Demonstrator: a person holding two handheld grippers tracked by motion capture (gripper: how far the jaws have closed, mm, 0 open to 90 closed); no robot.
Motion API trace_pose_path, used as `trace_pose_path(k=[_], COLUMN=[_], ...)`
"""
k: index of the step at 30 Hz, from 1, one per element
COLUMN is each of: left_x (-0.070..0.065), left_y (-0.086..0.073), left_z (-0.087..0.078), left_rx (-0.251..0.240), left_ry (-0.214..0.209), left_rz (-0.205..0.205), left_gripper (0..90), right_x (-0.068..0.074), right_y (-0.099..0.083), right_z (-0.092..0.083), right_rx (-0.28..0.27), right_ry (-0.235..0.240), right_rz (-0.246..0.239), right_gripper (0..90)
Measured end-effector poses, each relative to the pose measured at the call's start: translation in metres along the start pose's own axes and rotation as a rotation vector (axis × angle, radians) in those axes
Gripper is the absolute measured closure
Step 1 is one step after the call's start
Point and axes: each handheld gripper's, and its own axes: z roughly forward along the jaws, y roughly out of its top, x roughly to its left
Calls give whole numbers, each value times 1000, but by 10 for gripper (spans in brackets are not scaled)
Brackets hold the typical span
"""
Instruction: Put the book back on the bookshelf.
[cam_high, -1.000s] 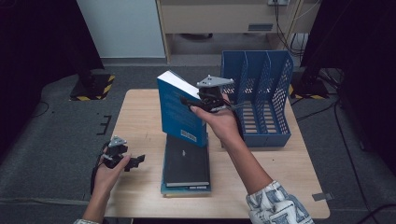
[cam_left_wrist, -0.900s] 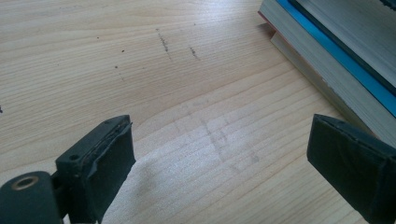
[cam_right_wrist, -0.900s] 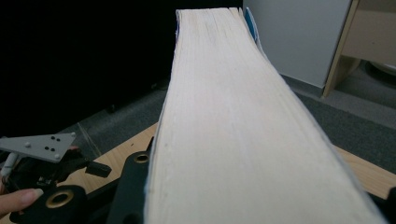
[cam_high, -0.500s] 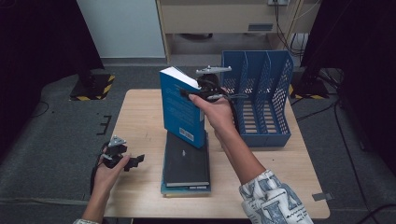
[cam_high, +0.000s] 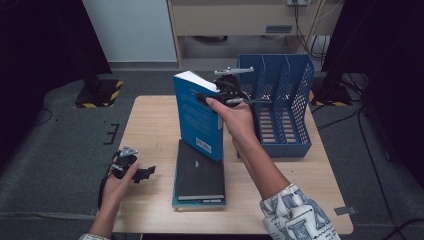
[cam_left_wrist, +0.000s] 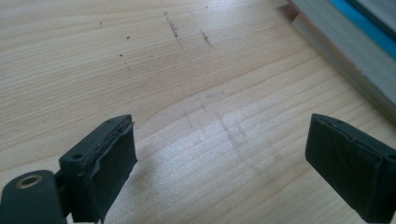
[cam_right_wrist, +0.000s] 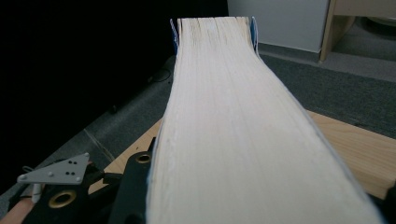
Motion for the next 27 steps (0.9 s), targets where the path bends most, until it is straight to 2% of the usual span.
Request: trace_pose_path(k=[11,15,17,19,25,27], left_x=[4,2,0,-3,-5,-4], left_y=[-2,-2,-4,-7,-11,-11], left_z=[15,18,19,21,22,21], left_rx=[45,44,35,12,-23,-21], left_ry=[44,60,78,93,100,100], left_rz=[-7,8,27,29,22,30], left_gripper=[62,43,38,22,4,4], right_x=[-4,-9,-12,-15,-25,-28], right_y=[4,9,11,12,11,11], right_z=[-30,-51,-60,-69,-90,-96], right_rx=[-14,-31,-37,-45,-58,-60], right_ry=[-21,-41,-54,-66,-101,-111], right_rz=[2,6,5,6,14,20], right_gripper=[604,604,604,604,603,602])
